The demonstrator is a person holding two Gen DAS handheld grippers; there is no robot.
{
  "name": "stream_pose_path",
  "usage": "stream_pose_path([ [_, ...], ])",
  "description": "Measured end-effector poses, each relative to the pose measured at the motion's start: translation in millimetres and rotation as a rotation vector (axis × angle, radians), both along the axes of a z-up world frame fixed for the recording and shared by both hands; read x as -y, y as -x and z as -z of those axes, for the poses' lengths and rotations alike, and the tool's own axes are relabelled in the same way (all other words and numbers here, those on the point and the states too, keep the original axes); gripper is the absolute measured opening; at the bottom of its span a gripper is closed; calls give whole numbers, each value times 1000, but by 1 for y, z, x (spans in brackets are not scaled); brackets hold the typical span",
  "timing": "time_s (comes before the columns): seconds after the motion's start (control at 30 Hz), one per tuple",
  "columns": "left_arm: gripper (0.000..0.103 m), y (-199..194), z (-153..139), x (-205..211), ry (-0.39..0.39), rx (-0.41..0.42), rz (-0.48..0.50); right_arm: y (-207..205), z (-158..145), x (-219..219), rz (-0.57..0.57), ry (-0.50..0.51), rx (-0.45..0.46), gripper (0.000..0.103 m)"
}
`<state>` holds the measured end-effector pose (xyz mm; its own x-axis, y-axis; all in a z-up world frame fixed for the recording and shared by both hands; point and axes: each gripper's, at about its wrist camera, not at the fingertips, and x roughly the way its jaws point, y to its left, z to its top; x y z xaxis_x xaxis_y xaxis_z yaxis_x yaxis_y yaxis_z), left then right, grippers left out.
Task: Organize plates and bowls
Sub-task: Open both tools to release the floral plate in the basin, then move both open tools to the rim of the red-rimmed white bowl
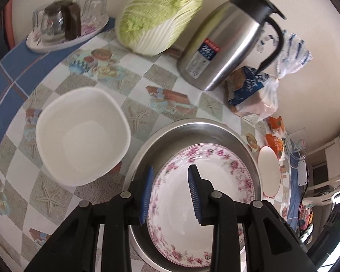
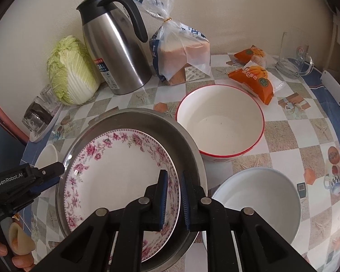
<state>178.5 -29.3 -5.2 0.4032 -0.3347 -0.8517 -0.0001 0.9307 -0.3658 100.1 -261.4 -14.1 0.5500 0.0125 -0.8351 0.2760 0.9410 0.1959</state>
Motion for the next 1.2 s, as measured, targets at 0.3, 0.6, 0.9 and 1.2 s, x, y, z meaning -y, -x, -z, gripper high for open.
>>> stream_pose_path([
  [0.3, 68, 9, -22, 28, -149, 78, 67, 6, -22, 5, 4, 39, -1, 49],
  [0.6, 94, 8, -14, 30, -245, 91, 11, 8, -25, 15, 9, 28, -8, 76],
  [0.9, 95, 4, -10, 35, -280, 94, -25, 2, -23, 21, -15, 25, 14, 86],
  [1.2, 95, -5, -12, 61, -339, 136, 34, -10, -22, 38, -8, 21, 54, 90],
])
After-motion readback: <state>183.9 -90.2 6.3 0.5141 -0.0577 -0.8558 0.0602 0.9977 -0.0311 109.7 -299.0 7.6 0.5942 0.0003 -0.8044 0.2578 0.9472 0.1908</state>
